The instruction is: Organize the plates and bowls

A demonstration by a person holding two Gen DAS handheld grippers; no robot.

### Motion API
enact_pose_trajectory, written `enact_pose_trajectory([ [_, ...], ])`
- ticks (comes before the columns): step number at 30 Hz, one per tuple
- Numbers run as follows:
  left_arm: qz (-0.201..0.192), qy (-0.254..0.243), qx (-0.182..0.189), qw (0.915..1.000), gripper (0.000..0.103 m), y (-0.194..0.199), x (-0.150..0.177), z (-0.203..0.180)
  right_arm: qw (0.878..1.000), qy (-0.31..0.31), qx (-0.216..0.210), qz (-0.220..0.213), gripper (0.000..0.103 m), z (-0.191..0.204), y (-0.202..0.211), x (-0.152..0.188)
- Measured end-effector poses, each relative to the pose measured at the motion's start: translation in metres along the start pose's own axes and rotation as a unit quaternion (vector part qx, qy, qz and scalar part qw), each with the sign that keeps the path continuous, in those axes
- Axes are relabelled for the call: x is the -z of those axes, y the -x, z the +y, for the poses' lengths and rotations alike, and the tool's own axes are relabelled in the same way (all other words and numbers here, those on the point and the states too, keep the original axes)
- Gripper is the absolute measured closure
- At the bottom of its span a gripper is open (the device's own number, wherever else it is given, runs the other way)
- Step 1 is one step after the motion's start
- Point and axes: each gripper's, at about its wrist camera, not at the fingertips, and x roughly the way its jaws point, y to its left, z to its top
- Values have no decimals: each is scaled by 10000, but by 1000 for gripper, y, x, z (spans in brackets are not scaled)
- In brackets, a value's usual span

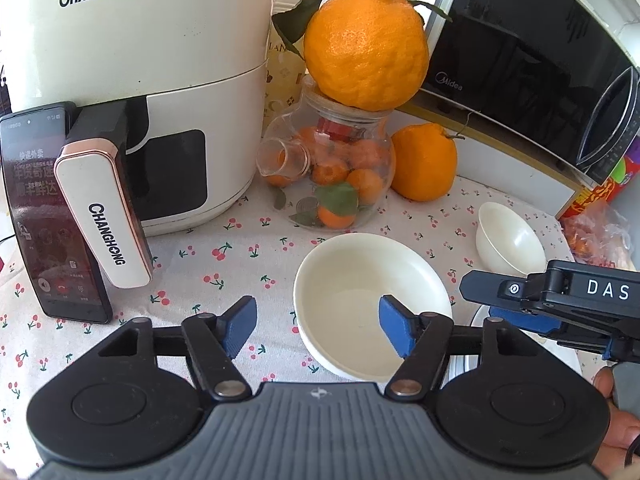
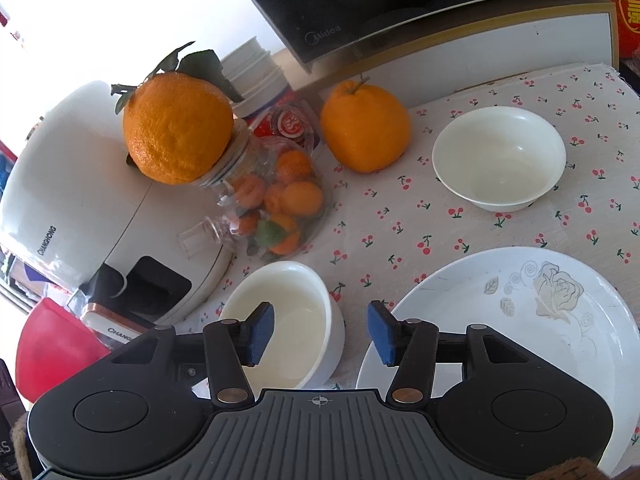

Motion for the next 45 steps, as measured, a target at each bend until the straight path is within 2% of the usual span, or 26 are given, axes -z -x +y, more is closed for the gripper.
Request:
enact_pose_trajectory([
  [10, -49, -222, -41, 9997, 7, 2, -2, -27, 9992, -127, 144, -339, 30, -22, 23, -14],
  [14, -114, -256, -31, 9996, 1, 4, -4, -37, 9981, -233, 238, -527, 24, -39, 37, -22],
  [22, -23, -465, 28, 9989, 1, -7, -16, -66, 9918, -771, 413, -929, 21, -81, 60, -40],
  [31, -36, -631, 142, 9979, 1, -33, -29, -102, 9834, -1231, 663, -1153, 21, -119, 61, -54],
  [41, -71, -880, 392, 9953, 1, -83, -39, -133, 9780, -1283, 1044, -1268, 21, -147, 40, -64],
  [45, -132, -882, 591, 9943, 7, -97, -42, -135, 9786, -1207, 1153, -1201, 21, -153, 28, -63],
])
